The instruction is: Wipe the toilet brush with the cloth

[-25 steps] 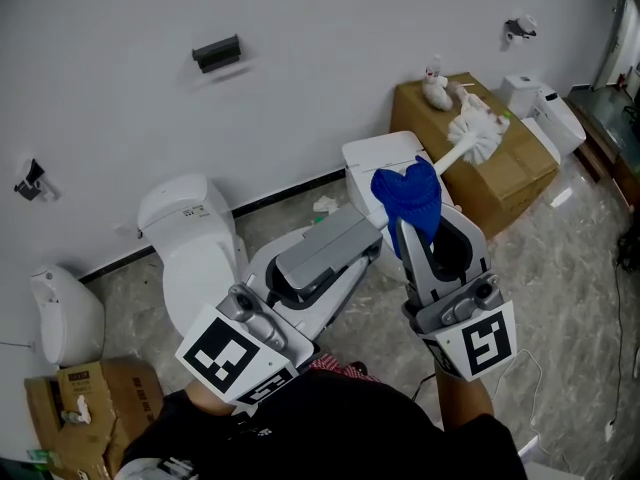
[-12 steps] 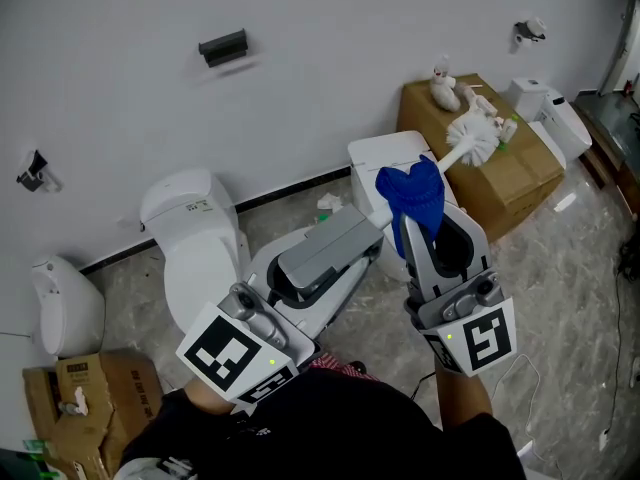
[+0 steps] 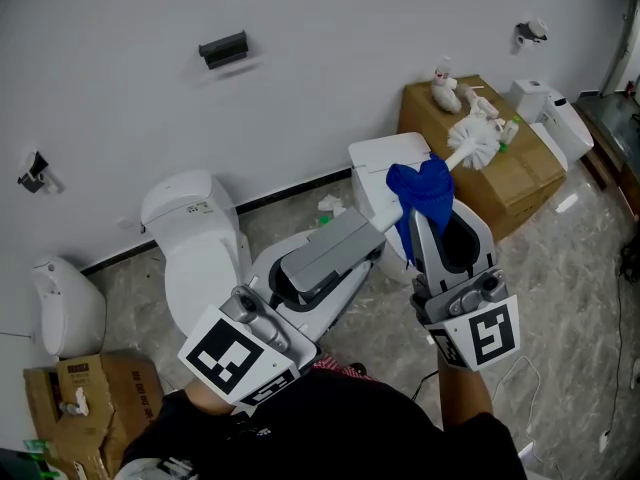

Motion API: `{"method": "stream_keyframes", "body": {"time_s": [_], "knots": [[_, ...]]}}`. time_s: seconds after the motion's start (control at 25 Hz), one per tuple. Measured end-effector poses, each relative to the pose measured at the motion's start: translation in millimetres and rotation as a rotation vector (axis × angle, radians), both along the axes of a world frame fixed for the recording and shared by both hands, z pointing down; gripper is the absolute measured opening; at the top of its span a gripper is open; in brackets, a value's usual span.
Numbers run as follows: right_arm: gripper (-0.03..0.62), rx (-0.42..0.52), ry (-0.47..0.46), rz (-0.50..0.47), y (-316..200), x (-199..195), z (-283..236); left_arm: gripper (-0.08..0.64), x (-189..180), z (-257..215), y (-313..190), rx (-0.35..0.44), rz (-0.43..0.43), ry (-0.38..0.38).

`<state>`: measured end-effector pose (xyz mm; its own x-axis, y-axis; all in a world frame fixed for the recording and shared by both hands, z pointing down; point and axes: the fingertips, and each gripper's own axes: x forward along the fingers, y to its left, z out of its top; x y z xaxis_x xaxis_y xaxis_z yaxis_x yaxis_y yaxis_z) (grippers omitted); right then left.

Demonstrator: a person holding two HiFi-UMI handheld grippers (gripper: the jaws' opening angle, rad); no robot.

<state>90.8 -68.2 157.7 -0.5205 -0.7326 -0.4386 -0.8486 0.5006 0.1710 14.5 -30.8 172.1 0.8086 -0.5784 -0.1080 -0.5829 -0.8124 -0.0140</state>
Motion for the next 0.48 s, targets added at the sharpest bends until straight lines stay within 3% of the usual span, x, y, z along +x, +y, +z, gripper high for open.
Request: {"method": "stream_keyframes", "body": {"time_s": [0.48], "knots": [[0.064,-0.017,0.004,0.033,-9.1,15.3,0.0,0.16,6.0,-1.5,-1.9,-0.007,0.01,-0.006]]}}
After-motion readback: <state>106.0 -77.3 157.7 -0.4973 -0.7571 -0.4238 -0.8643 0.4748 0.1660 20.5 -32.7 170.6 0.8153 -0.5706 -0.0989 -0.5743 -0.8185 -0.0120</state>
